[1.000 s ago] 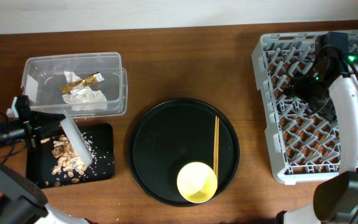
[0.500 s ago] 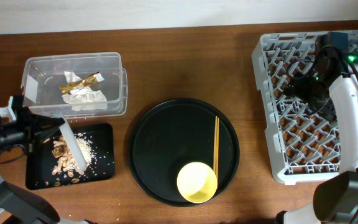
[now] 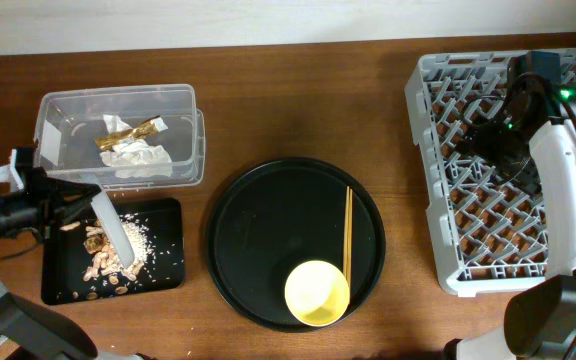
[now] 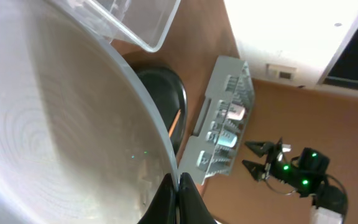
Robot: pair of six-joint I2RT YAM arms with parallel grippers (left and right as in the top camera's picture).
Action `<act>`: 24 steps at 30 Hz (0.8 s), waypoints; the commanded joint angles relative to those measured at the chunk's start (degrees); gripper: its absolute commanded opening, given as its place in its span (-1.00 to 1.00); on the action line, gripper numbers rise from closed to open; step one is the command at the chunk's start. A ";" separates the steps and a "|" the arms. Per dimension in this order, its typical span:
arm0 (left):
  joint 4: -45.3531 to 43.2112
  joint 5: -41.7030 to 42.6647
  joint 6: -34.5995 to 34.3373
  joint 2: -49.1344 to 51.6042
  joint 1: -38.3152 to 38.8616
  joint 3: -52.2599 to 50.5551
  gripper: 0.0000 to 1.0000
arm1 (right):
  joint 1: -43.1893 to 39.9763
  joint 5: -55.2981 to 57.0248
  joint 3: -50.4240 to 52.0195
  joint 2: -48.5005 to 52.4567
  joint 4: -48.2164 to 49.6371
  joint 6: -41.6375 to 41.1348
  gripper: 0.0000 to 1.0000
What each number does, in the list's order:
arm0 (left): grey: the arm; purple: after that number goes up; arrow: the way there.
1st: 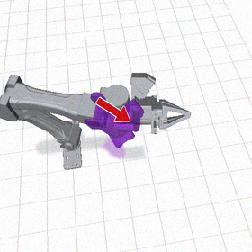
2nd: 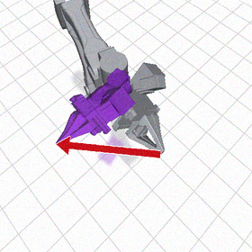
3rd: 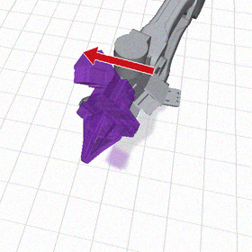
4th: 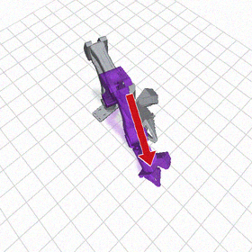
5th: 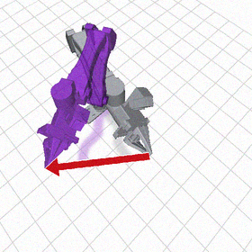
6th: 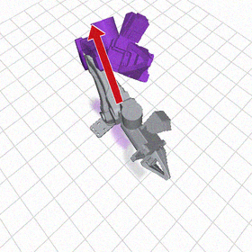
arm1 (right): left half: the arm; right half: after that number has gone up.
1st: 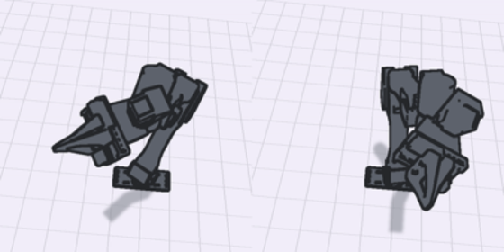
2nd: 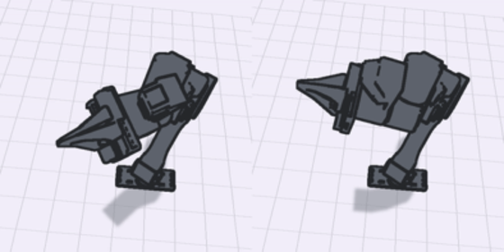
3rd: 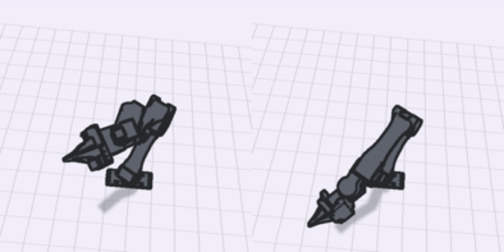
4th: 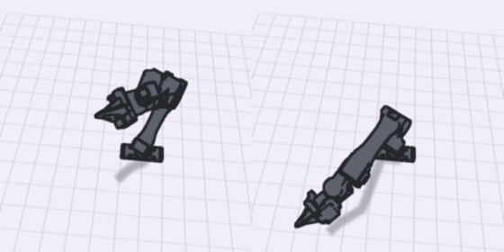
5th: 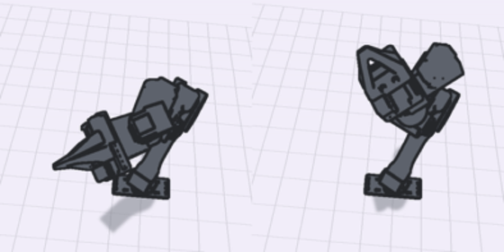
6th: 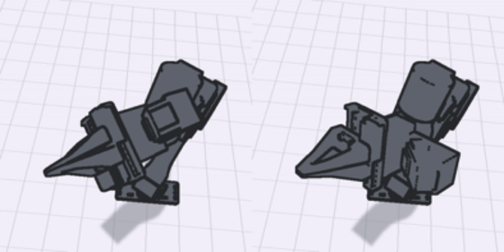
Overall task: Sort waste into correct bins and load items into the dishwasher rack
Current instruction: 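Tilt the plate to dump the food scraps onto the black tray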
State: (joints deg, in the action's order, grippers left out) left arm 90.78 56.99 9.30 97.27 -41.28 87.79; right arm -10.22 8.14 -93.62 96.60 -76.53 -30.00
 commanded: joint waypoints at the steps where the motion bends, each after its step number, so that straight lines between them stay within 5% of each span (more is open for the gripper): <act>1: -3.50 5.60 -1.33 -1.62 -3.21 -0.22 -0.98 | -0.31 1.16 -0.11 0.15 -0.15 -0.50 0.97; 12: -4.96 9.22 -0.90 -1.62 -13.51 -0.22 -0.98 | -0.31 1.14 -0.11 0.15 -0.15 -0.50 0.97; 17: -0.20 12.15 5.18 -1.62 -14.45 -0.22 -0.98 | -0.31 1.14 -0.11 0.17 -0.15 -0.50 0.97; 24: 5.99 8.44 4.46 -1.64 -14.36 -0.37 -0.98 | -0.31 1.14 -0.11 0.15 -0.15 -0.50 0.97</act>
State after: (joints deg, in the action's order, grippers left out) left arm 93.91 65.98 12.10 97.12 -55.68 87.72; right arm -10.22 8.14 -93.62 96.60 -76.53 -30.02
